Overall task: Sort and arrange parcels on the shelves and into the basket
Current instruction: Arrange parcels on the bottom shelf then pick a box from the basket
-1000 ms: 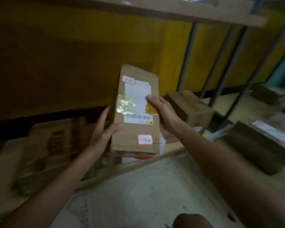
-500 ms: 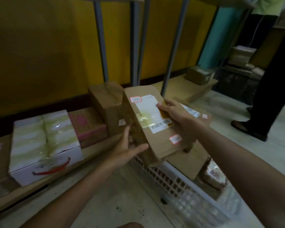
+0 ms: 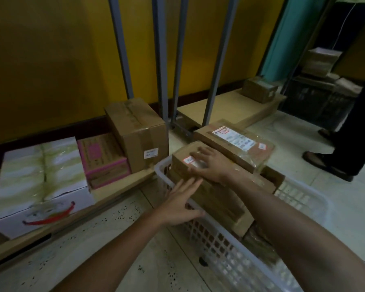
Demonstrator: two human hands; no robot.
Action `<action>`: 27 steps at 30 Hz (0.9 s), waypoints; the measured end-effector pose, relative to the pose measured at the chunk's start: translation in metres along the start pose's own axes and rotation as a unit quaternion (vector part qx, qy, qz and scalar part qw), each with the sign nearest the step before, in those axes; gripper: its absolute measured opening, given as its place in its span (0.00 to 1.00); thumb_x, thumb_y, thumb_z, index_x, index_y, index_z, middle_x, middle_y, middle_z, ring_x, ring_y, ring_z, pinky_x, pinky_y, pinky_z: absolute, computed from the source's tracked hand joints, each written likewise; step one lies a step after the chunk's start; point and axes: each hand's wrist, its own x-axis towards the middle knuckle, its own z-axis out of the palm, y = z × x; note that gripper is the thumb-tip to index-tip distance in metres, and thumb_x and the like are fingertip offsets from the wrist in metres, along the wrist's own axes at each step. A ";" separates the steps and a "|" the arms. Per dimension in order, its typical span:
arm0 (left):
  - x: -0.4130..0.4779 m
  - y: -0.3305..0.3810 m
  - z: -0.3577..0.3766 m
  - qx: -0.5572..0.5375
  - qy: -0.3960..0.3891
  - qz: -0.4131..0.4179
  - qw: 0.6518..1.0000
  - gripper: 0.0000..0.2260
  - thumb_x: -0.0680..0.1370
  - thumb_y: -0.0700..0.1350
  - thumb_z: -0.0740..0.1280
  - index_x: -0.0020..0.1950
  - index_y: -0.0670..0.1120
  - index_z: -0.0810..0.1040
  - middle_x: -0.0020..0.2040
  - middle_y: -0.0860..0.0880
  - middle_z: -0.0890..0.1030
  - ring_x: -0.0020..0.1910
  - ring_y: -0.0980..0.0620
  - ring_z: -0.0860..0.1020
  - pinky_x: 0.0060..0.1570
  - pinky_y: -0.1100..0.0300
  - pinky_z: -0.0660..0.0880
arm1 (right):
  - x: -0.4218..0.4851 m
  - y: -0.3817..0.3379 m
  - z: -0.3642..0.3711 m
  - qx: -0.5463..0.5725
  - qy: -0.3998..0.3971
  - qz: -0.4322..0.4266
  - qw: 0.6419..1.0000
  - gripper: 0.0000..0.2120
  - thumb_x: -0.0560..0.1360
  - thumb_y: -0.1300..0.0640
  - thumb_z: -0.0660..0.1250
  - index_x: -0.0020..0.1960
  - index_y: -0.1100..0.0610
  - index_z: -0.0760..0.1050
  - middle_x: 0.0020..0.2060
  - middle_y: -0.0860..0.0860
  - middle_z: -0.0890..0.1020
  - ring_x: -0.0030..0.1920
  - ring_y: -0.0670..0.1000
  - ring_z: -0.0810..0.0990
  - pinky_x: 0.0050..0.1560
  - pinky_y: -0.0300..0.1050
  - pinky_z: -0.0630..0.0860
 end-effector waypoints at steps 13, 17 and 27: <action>-0.102 -0.086 -0.086 0.032 0.196 -0.054 0.979 0.29 0.73 0.51 0.68 0.72 0.56 0.61 0.75 0.51 0.60 0.73 0.52 0.59 0.68 0.61 0.56 | 0.061 -0.126 0.008 0.077 0.069 -0.112 0.988 0.30 0.75 0.48 0.66 0.74 0.49 0.60 0.73 0.52 0.64 0.72 0.56 0.63 0.69 0.52 0.63; -0.209 -0.140 -0.140 0.055 0.290 -0.160 0.942 0.25 0.74 0.48 0.68 0.70 0.50 0.67 0.73 0.48 0.63 0.72 0.51 0.61 0.68 0.59 0.57 | 0.076 -0.241 0.030 0.073 0.057 -0.203 0.975 0.31 0.74 0.51 0.67 0.74 0.54 0.60 0.72 0.54 0.66 0.71 0.56 0.63 0.68 0.48 0.63; -0.463 -0.252 -0.181 0.115 0.459 -0.333 0.815 0.24 0.71 0.45 0.70 0.67 0.49 0.71 0.70 0.46 0.68 0.68 0.44 0.63 0.66 0.55 0.58 | 0.052 -0.501 0.120 0.148 -0.032 -0.345 0.926 0.35 0.72 0.46 0.69 0.74 0.49 0.59 0.71 0.54 0.68 0.69 0.57 0.66 0.66 0.50 0.66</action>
